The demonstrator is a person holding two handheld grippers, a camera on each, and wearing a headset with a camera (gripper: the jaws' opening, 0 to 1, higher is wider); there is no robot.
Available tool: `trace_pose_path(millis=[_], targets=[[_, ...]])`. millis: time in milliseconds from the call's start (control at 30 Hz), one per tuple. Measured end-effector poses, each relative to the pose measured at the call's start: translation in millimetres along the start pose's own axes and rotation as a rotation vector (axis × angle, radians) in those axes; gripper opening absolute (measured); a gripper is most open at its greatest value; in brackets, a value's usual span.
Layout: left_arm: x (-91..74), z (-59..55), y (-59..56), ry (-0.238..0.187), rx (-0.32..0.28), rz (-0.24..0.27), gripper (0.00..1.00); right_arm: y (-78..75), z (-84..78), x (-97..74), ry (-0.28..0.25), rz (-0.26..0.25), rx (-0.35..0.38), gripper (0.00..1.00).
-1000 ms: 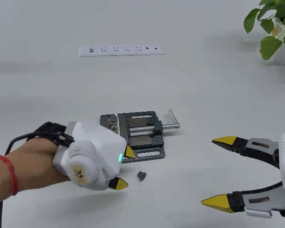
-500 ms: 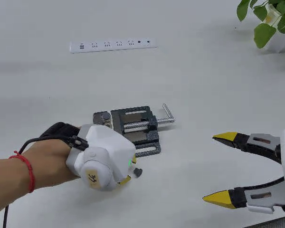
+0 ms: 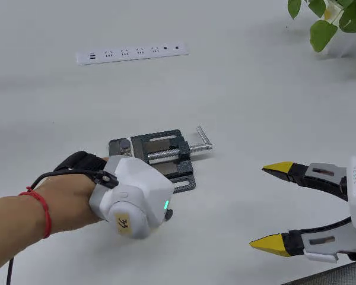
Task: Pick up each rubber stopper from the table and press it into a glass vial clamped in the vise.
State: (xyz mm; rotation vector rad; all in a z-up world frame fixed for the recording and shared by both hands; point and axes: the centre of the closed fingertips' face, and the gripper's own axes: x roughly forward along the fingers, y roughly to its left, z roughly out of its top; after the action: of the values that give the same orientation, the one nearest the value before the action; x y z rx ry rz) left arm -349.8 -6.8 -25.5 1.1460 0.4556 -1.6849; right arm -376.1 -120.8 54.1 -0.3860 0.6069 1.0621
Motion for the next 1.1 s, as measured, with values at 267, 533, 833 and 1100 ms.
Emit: trace_pose_path(millis=[267, 533, 833, 1100], targets=[[1.0, -1.5, -1.7, 0.016, -0.004, -0.006, 0.06, 2.1, -0.8, 2.5, -0.004, 0.009, 0.004, 0.72], [2.7, -3.8, -1.4, 0.017, -0.010, 0.000, 0.06, 1.1, -2.1, 3.5, -0.004, 0.010, 0.009, 0.74], [3.2, -5.2, -0.9, 0.022, -0.030, 0.012, 0.04, 0.6, -2.1, 3.4, -0.006, 0.010, 0.014, 0.78], [-2.8, 0.4, 1.2, -0.020, -0.132, 0.046, 0.04, 1.2, 2.1, 3.8, -0.014, 0.012, 0.010, 0.79]])
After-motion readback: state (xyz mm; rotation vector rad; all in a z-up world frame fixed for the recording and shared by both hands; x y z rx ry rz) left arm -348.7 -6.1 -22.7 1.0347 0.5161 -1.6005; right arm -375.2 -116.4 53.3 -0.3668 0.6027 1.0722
